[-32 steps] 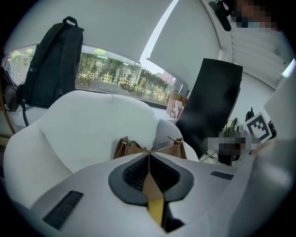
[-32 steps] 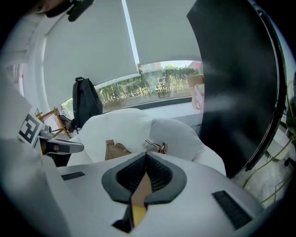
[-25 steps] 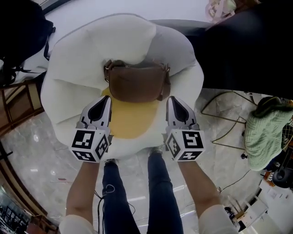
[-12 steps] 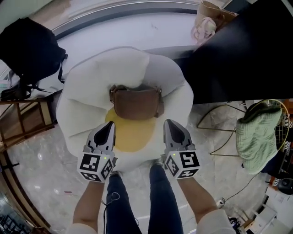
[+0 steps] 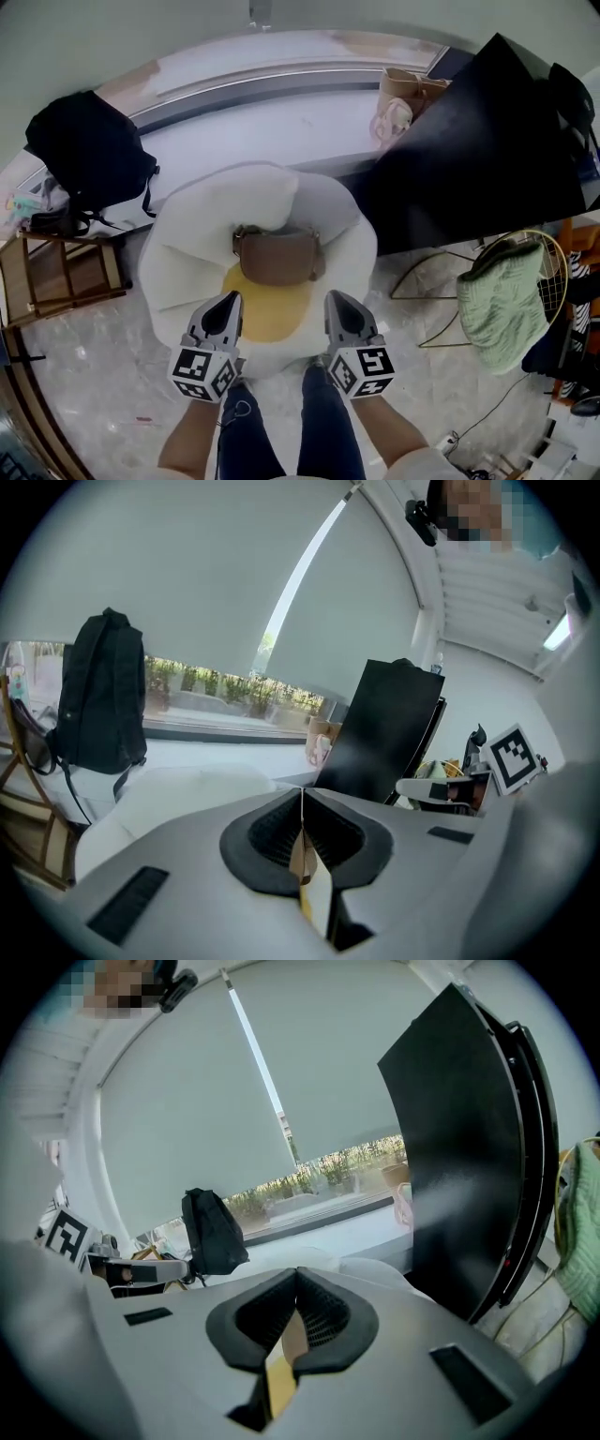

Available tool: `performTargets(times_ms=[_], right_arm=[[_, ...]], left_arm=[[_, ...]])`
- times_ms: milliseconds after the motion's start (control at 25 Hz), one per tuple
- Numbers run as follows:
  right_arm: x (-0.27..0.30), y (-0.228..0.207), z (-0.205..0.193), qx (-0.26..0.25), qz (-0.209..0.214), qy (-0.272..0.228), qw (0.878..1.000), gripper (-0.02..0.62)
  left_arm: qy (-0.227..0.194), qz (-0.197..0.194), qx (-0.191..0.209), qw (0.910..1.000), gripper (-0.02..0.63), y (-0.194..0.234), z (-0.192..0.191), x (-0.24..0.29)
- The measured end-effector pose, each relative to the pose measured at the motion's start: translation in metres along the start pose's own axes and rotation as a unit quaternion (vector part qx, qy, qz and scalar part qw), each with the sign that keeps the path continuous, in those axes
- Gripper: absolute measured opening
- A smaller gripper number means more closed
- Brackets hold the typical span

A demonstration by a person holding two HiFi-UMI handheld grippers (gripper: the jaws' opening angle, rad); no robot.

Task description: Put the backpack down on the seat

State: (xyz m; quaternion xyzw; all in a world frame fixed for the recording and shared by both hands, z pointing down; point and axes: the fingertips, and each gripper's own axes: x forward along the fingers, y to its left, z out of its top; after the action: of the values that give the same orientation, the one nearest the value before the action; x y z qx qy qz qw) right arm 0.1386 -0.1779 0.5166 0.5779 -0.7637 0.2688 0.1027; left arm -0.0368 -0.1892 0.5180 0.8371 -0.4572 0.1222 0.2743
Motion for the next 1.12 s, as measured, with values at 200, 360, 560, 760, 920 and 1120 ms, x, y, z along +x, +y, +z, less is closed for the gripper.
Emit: performTargets(times_ms=[200, 360, 560, 760, 920, 1120], right_arm=[[-0.028, 0.013, 0.026, -0.010, 0.001, -0.013, 1.000, 0.031], [-0.050, 0.021, 0.049, -0.024, -0.004, -0.025, 0.999, 0.031], [-0.083, 0.037, 0.086, -0.046, -0.014, -0.052, 0.997, 0.030], [-0.111, 0.054, 0.113, -0.050, -0.009, -0.075, 0.996, 0.030], [-0.132, 0.067, 0.127, -0.045, -0.002, -0.087, 0.995, 0.030], [-0.154, 0.086, 0.143, -0.059, 0.009, -0.101, 0.993, 0.030]], left_arm=[[-0.020, -0.009, 0.020, 0.9996, 0.037, -0.024, 0.035, -0.026], [-0.035, -0.003, 0.021, 0.9992, 0.037, -0.036, 0.058, -0.047], [-0.051, 0.007, 0.024, 0.9984, 0.037, -0.045, 0.086, -0.081], [-0.065, 0.005, 0.038, 0.9972, 0.037, -0.060, 0.107, -0.108], [-0.074, -0.011, 0.052, 0.9958, 0.037, -0.077, 0.121, -0.126], [-0.092, -0.026, 0.073, 0.9928, 0.037, -0.094, 0.142, -0.153]])
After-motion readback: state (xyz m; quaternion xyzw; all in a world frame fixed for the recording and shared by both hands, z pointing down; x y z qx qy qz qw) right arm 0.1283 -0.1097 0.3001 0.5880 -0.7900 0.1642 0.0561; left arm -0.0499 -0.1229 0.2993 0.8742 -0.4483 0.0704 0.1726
